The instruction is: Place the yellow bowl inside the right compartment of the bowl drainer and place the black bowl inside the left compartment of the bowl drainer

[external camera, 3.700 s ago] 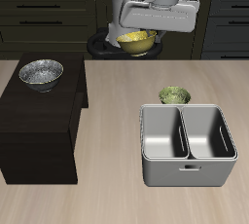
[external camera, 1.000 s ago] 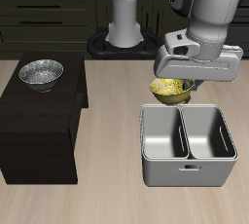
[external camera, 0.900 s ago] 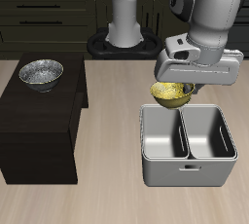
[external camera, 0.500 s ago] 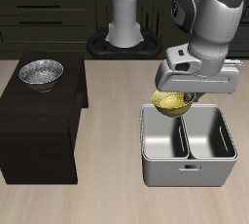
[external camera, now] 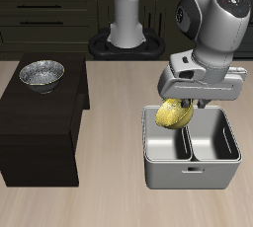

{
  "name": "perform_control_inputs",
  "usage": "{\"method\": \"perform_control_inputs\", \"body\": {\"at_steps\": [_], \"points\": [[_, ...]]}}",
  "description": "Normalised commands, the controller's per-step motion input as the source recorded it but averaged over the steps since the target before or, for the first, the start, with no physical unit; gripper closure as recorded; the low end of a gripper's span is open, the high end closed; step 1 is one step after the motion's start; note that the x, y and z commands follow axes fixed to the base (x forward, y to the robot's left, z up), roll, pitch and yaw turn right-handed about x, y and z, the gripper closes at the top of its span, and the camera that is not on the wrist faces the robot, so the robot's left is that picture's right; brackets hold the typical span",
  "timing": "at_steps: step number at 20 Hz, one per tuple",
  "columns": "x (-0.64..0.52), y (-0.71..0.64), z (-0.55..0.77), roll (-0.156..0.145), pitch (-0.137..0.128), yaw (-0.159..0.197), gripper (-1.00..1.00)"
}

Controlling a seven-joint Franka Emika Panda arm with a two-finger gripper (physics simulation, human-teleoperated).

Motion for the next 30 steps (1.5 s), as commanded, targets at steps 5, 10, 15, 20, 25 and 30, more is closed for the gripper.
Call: {"method": "perform_control_inputs", "body": {"at_steps": [5, 10, 15, 20, 25, 30], "points": [[-0.05, -0.11, 0.04, -0.011, 0.000, 0.003, -1.00], [-0.12, -0.14, 0.18, -0.012, -0.037, 0.014, -1.00], [-0.20, -0.21, 0.33, -0.003, -0.052, -0.007, -1.00], [-0.32, -0.22, 0.53, 0.040, -0.063, -0.020, -1.00], [-0.18, -0.13, 0.38, 0.067, -0.023, 0.029, -1.00], [-0.26, -0.31, 0.45, 0.030, -0.026, 0.022, -1.00]]}}
